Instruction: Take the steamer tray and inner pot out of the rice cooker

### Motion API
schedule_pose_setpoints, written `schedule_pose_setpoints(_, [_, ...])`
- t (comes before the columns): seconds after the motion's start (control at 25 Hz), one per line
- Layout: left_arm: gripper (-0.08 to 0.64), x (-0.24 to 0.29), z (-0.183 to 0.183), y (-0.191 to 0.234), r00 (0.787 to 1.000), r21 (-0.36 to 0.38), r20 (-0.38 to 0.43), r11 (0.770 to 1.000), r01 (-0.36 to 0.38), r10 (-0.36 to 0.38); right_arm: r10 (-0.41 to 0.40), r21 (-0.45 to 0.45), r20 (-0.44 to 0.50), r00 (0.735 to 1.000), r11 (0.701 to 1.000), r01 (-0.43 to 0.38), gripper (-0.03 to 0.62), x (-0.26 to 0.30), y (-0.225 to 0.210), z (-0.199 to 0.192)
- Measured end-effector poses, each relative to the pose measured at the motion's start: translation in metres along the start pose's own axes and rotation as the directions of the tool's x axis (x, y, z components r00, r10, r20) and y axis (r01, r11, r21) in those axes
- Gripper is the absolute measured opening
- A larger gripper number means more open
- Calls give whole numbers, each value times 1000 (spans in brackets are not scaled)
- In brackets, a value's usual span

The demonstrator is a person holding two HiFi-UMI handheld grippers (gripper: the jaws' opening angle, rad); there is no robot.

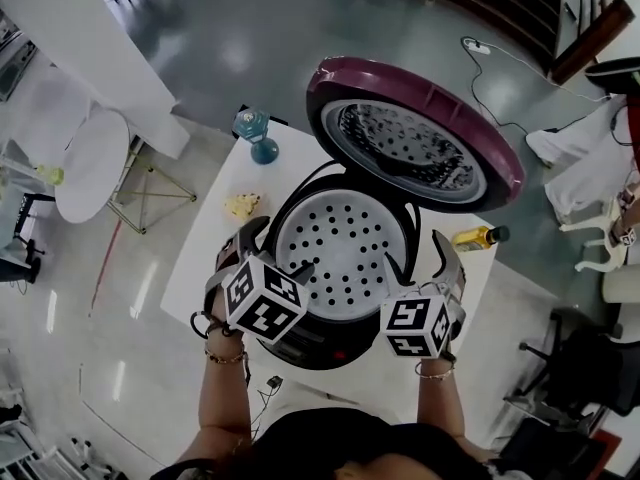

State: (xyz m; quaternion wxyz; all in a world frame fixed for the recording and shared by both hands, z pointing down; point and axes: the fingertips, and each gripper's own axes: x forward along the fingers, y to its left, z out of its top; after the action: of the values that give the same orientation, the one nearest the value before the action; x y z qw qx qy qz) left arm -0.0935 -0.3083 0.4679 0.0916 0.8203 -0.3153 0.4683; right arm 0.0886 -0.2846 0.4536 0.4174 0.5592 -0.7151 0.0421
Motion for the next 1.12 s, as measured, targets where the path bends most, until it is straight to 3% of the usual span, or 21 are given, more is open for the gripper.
schedule_pose_setpoints(0.12, [446,6,2,2,999,-46,-30,999,28,-29,13,-11,-40,999,1000,-13,368,10,3,2])
schedule_pose_setpoints(0.4, [427,17,-2,12,990,44,-139,999,-16,22,30,1,-97,995,1000,-30,368,27,0,-2])
schedule_pose_setpoints(0.48, [206,19,-4,20,986,61,-153,997,-50,59,47,8,-110,993,999,-46,368,31,2,-2])
schedule_pose_setpoints(0.52, [199,19,-4,22,986,61,-156,996,-57,66,50,-2,-120,992,999,-50,367,32,3,-2])
schedule_pose_setpoints(0.64, [198,19,-3,23,986,55,-156,997,-53,61,-5,-67,-126,992,998,-3,334,33,-1,1])
schedule_pose_setpoints(0.76, [190,18,-3,23,986,37,-153,998,-58,63,-38,-67,-103,994,997,31,273,30,-3,4])
schedule_pose_setpoints(0.96, [167,10,3,26,992,-9,-110,998,-59,57,2,-17,-68,998,1000,-3,211,24,-2,11])
schedule_pose_setpoints(1.12, [124,-1,14,23,996,1,-56,997,-72,72,56,55,-28,998,997,-54,141,19,1,14])
